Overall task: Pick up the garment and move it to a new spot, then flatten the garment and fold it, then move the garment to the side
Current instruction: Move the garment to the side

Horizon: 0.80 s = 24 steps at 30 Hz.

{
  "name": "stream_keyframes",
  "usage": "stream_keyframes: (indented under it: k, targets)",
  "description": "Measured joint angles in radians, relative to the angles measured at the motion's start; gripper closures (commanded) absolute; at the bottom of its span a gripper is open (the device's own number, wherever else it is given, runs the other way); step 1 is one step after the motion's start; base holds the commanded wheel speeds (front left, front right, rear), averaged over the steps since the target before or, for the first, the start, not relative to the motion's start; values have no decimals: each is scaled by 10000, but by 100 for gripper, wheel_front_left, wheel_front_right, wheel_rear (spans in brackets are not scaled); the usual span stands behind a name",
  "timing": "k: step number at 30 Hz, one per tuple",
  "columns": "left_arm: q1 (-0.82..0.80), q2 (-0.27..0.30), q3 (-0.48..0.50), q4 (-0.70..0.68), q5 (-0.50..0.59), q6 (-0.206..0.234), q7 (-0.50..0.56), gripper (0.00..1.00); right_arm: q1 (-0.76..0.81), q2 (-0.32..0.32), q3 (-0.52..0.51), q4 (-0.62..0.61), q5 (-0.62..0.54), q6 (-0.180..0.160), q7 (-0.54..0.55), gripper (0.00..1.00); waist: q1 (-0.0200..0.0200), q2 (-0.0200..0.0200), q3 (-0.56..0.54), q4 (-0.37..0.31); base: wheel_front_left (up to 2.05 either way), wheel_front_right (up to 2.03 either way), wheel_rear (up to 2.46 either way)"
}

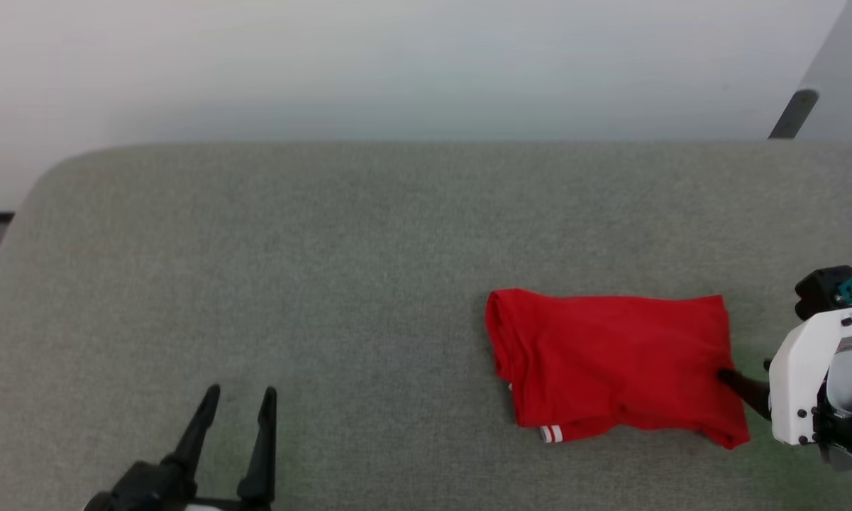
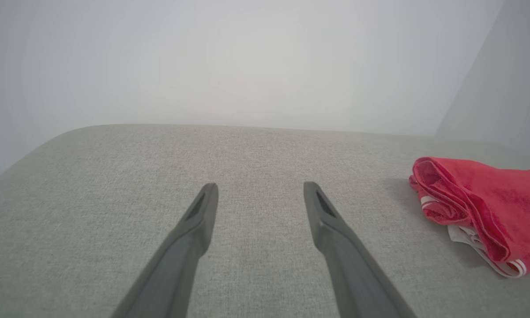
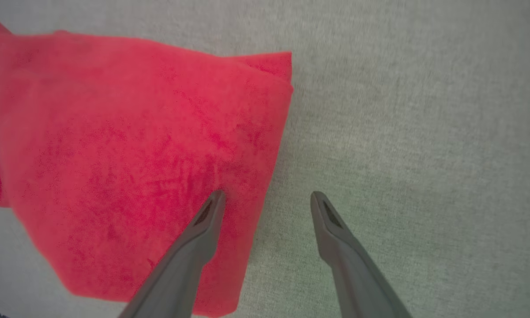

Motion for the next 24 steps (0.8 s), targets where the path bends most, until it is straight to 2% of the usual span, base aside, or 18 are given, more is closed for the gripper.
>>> stream_keyframes:
  k: [4,13,14,16,17,21,24]
  targets:
    - [-349,-12,-67,58,77,-2,0,0,-139,2,63,50,328,0,976,0,0,0,422,97,0,0,0]
    - [-1588,-102,-688,453,341,-35,0,0,-603,127,142,408,410,0,1528,0,-1,0,1399,303,0,0,0]
    - [-1706,-111,-738,552,343,-35,0,0,-644,153,100,447,414,4,1429,24,0,0,1491,339,0,0,0]
    - [-1845,-190,-723,642,259,-44,0,0,-684,167,56,487,428,4,1241,97,0,0,1614,425,0,0,0]
    - [-1883,-222,-708,631,184,-44,0,0,-686,196,-21,535,476,4,1080,100,0,0,1646,470,0,0,0]
    - [-1846,-207,-284,502,443,-40,0,0,-682,416,-161,623,679,0,368,100,0,0,1654,461,0,0,0]
    - [-1777,-180,-31,38,997,100,2,0,-576,514,-336,665,961,4,-267,100,0,0,1590,304,0,0,0]
